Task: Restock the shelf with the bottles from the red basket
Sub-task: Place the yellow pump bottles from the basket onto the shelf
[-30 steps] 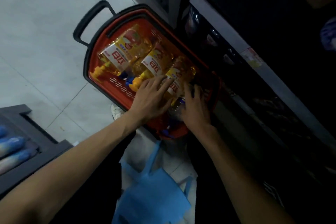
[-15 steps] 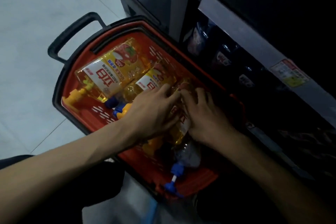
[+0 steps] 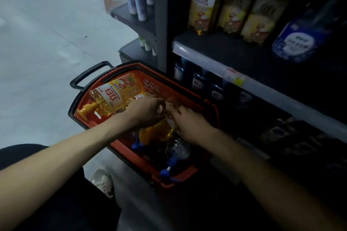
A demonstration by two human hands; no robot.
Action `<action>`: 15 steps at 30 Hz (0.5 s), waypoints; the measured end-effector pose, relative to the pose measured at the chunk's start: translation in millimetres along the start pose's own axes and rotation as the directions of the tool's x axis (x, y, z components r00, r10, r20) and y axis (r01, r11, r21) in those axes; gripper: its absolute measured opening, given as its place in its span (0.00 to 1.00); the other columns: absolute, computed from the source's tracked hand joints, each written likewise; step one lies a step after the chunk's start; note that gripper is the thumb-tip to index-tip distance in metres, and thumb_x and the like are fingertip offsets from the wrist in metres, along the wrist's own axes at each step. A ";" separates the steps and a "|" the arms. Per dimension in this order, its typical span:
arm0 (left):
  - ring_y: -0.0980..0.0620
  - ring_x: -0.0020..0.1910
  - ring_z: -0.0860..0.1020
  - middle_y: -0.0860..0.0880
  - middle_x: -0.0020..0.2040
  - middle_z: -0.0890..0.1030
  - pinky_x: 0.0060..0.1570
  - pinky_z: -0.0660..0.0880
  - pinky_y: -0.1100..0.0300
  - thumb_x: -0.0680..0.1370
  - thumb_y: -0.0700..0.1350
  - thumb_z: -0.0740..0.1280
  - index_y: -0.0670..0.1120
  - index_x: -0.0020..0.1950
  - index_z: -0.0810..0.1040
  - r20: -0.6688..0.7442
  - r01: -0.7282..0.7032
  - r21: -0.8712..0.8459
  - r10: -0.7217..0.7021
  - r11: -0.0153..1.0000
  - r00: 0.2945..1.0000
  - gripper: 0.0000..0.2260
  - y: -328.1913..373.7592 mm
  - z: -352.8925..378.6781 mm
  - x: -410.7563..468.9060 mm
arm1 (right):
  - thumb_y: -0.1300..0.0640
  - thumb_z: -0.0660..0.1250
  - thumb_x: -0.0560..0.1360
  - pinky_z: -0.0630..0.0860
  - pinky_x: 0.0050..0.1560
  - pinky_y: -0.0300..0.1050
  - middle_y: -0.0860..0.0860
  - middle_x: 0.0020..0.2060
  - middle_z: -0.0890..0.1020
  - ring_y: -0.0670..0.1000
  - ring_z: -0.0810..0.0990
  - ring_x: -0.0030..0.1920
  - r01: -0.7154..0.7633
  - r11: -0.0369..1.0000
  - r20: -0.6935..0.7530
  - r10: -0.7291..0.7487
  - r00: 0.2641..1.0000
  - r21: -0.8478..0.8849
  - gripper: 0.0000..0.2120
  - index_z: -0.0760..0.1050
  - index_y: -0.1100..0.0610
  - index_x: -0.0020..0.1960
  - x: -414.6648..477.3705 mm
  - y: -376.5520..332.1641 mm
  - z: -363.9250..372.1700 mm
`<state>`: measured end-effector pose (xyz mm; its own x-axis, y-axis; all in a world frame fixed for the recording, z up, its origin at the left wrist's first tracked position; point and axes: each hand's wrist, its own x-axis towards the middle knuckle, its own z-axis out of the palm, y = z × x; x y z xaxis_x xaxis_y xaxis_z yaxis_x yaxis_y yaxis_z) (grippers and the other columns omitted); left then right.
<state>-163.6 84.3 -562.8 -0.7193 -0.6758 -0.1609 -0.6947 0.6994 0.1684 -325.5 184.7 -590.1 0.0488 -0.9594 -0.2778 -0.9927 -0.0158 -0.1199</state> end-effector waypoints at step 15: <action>0.44 0.67 0.77 0.47 0.70 0.77 0.60 0.78 0.49 0.79 0.59 0.66 0.52 0.75 0.71 0.014 0.184 -0.107 -0.184 0.977 0.983 0.25 18.5 -10.1 -82.0 | 0.48 0.67 0.79 0.72 0.68 0.57 0.57 0.70 0.69 0.60 0.71 0.69 -0.185 0.972 0.022 0.184 0.983 0.146 0.30 0.60 0.49 0.78 -78.4 -11.8 -27.1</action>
<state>-117.5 150.4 -536.7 -0.5792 -0.7897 -0.2024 -0.8112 0.5337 0.2389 -320.6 252.5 -541.1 -0.1326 -0.9395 -0.3157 -0.9575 0.2038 -0.2042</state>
